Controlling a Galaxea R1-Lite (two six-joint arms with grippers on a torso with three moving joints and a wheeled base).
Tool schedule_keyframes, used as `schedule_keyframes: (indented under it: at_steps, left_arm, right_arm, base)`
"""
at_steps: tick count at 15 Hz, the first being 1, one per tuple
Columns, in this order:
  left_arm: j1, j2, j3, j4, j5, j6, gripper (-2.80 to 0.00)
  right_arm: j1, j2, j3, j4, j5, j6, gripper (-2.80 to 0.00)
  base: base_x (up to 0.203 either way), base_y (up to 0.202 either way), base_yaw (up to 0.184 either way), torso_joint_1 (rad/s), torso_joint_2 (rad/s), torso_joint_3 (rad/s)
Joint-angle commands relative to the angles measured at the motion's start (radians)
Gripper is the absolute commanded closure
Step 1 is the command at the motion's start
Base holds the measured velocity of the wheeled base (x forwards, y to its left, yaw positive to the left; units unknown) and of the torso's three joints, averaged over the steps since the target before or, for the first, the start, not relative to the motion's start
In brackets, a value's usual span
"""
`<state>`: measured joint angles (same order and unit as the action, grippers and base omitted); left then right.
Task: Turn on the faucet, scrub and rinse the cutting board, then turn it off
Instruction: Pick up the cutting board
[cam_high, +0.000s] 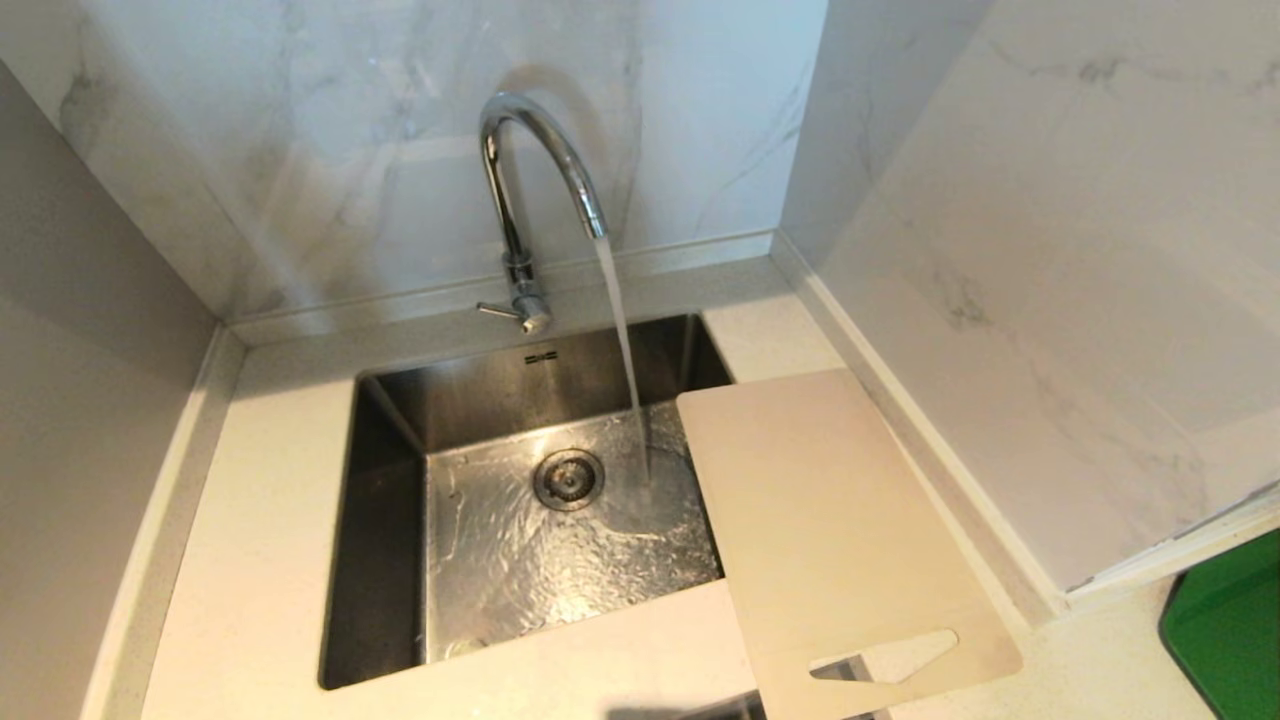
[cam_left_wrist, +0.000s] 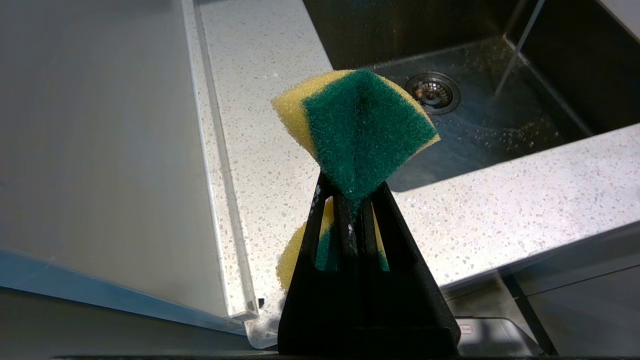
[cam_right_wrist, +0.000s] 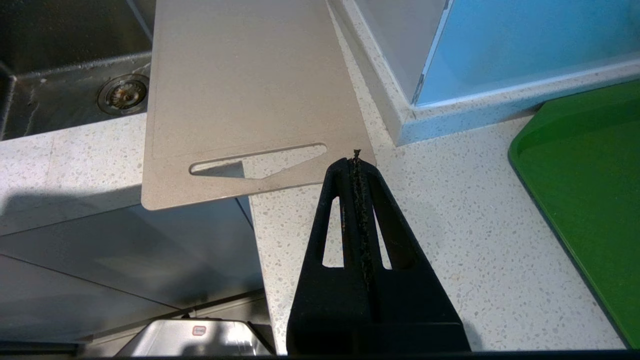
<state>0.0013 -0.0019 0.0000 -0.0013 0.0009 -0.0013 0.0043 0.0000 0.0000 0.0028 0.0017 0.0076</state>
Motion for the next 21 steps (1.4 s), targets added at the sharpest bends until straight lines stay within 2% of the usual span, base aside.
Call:
schedule_keyframes:
  at_steps: [1,21]
  left_arm:
    - [0.0,0.0,0.002,0.0,0.001,-0.003,0.0]
    - [-0.001,0.0,0.002,0.0,0.002,-0.011,0.0]
  right_arm:
    - [0.0,0.0,0.002,0.0,0.0,0.0,0.0]
    - [0.0,0.0,0.002,0.0,0.0,0.003,0.0]
  base:
    - [0.0,0.0,0.0,0.0,0.0,0.0]
    - [0.0,0.0,0.0,0.0,0.0,0.0]
